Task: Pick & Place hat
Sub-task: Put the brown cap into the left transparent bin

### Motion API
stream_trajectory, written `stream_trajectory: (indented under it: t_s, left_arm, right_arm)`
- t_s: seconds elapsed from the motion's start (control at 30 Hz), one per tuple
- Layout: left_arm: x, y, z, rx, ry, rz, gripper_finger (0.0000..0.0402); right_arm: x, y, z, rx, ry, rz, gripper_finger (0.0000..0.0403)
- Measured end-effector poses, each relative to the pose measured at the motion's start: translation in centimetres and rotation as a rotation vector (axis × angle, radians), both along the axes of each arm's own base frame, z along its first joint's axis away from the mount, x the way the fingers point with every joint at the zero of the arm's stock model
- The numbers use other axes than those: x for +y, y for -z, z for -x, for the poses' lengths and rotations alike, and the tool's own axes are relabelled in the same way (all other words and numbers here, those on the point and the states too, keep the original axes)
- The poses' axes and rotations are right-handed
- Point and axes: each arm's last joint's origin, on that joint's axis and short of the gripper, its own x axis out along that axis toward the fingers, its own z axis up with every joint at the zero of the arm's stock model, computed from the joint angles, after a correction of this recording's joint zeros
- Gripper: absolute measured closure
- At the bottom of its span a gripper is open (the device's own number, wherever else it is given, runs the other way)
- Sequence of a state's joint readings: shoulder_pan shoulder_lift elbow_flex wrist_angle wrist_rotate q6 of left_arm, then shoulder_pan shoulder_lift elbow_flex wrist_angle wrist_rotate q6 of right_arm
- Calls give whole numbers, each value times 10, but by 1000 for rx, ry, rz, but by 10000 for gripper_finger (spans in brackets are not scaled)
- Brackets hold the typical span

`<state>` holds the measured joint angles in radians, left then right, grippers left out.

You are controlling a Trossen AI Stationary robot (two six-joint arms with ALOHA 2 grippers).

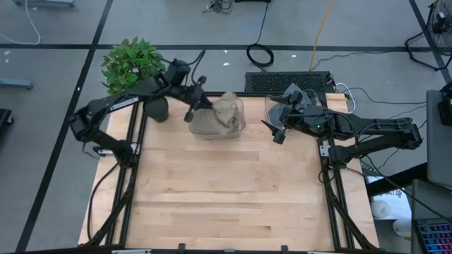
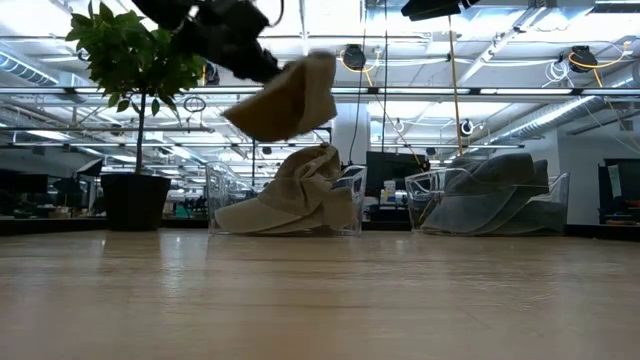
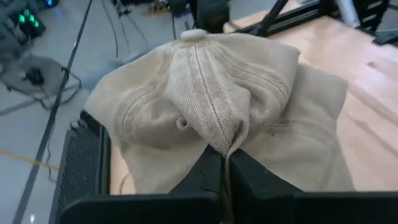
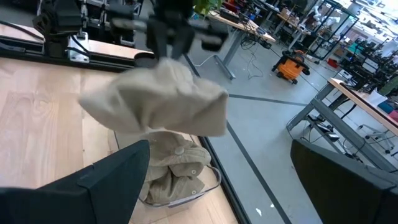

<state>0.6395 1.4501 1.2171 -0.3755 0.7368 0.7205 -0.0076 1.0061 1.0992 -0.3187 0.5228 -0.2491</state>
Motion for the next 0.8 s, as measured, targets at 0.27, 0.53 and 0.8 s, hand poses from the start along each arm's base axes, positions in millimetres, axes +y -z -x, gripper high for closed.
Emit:
stream_trajectory:
  t_s: [0.27,0.53,0.8]
  left_arm:
    - [31,47,-13,117,-42,96,396]
    - [43,83,-13,304,-174,156,396]
    - [39,108,-2,463,-331,168,396]
  right_arm:
    - [0,0,0,0,0,0,23]
    - [0,0,0,0,0,0,23]
    - [0,0,0,0,0,0,23]
